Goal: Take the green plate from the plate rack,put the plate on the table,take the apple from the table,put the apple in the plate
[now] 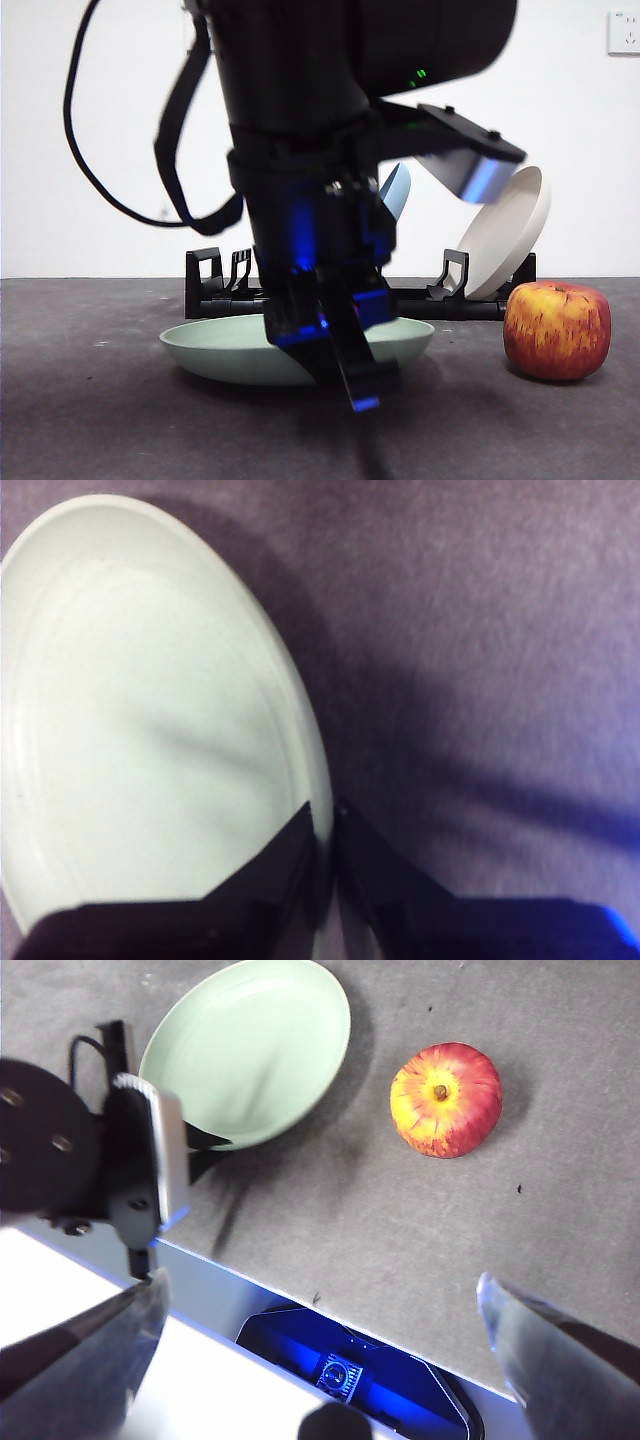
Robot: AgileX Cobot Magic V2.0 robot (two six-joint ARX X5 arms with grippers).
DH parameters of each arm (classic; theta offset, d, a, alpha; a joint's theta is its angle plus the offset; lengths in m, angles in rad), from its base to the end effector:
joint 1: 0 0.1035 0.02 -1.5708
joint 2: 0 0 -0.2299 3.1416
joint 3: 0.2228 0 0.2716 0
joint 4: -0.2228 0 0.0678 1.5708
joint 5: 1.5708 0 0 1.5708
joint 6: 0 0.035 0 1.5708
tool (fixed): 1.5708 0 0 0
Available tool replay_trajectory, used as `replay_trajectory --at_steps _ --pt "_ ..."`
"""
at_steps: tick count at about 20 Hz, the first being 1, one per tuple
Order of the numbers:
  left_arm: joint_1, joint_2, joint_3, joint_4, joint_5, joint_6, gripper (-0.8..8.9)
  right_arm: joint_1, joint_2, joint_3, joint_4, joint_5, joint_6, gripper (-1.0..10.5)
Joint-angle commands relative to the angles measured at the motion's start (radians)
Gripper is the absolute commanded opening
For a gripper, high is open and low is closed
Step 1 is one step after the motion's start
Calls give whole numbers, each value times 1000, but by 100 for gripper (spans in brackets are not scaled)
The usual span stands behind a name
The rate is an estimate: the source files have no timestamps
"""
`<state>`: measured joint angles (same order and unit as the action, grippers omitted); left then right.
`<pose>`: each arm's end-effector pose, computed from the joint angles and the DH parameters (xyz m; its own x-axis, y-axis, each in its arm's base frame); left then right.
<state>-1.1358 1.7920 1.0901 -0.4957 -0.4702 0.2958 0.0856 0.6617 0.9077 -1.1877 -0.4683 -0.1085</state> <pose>0.1608 -0.3085 0.1104 0.5478 -0.1038 -0.8301 0.8211 0.2565 0.5098 0.1373 0.0276 0.2874 0.4846 0.4946 -0.7215 -0.4261 0.8538 0.2991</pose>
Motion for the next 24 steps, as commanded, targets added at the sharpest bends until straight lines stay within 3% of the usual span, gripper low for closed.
replay_trajectory --at_steps 1,2,5,9,11,13,17,24 --pt "-10 19 -8 14 39 -15 1 3 0 2 5 -1 7 720" --pt "-11 19 -8 13 63 -21 20 3 0 2 5 -1 7 720" --pt "-10 19 -7 12 83 -42 230 3 2 2 5 -1 7 720" --pt "-10 11 -7 8 83 -43 232 3 5 2 5 -2 7 720" --pt "-10 -12 -2 -11 83 -61 372 3 6 2 5 -1 7 720" --pt "-10 -57 21 -65 83 -81 448 3 6 2 5 -1 7 720" --pt "-10 -200 87 -163 102 -121 448 3 16 2 6 0 7 720" --pt "-9 -507 272 -349 272 -228 448 3 131 2 144 4 14 721"
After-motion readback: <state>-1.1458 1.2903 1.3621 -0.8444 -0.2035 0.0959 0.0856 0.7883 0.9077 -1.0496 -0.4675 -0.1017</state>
